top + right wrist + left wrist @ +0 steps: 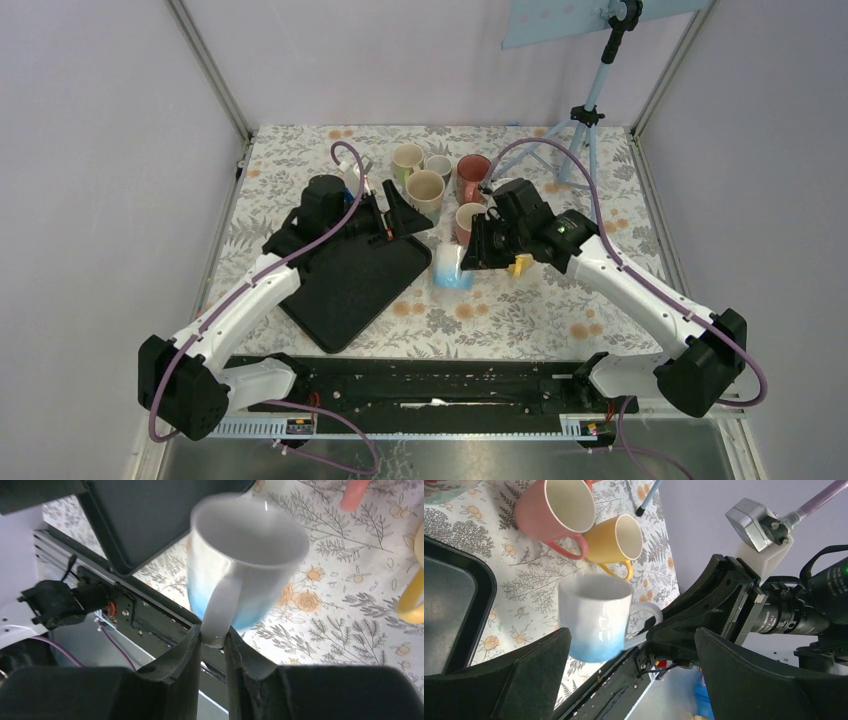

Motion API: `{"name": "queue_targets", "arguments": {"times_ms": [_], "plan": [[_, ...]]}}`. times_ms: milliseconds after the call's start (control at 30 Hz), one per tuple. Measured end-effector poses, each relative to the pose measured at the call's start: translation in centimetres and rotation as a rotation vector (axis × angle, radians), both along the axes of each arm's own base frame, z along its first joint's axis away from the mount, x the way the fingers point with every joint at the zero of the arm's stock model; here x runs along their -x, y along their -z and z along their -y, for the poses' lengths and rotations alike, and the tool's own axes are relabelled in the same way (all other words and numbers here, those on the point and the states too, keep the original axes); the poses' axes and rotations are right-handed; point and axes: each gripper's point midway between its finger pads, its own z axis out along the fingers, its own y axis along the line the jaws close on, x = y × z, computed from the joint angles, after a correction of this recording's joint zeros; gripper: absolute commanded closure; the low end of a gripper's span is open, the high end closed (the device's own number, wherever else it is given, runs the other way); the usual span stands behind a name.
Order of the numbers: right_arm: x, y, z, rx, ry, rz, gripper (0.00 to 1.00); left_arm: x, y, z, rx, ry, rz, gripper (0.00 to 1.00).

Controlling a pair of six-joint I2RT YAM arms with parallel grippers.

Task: Turn the mug right side up
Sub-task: Place the cup at the center of the board.

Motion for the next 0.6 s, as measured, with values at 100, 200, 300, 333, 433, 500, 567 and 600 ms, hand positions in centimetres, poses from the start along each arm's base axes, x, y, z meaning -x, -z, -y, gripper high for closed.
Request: {"name": "queue_targets", "arguments": {"times_ms": [100,200,300,333,433,500,567,600], "plan": [[0.9,1.1,0.4,0.044,-0.016,-0.019,1.00,0.1,0.4,-0.1,-0.016,0.000,-0.006,0.01],[1.6,2.3,0.9,0.086,-0.021,-0.036,1.00,0.1,0.5,-0.1,-0.022,0.004,0.002,0.01],[1.8,3.5,1.4,0.127,-0.012,-0.040,1.00,0.3,0.5,0.0,-0.022,0.009,0.004,0.01],[1.8,3.7,1.5,0.136,-0.008,-0.037,1.00,0.3,0.5,0.1,-0.022,0.010,0.003,0.01],[1.5,4.3,1.6,0.150,0.004,-0.017,1.00,0.4,1.0,0.0,-0.026,0.010,-0.005,0.01],[1.2,4.8,1.7,0.160,0.013,-0.006,1.00,0.5,1.8,0.0,-0.031,0.012,-0.023,0.01],[1.1,5.2,1.8,0.166,0.021,0.001,1.00,1.0,3.2,-0.1,-0.041,0.023,-0.053,0.01],[1.0,5.3,1.8,0.167,0.025,0.006,1.00,1.3,3.9,-0.2,-0.047,0.027,-0.068,0.01]]}}
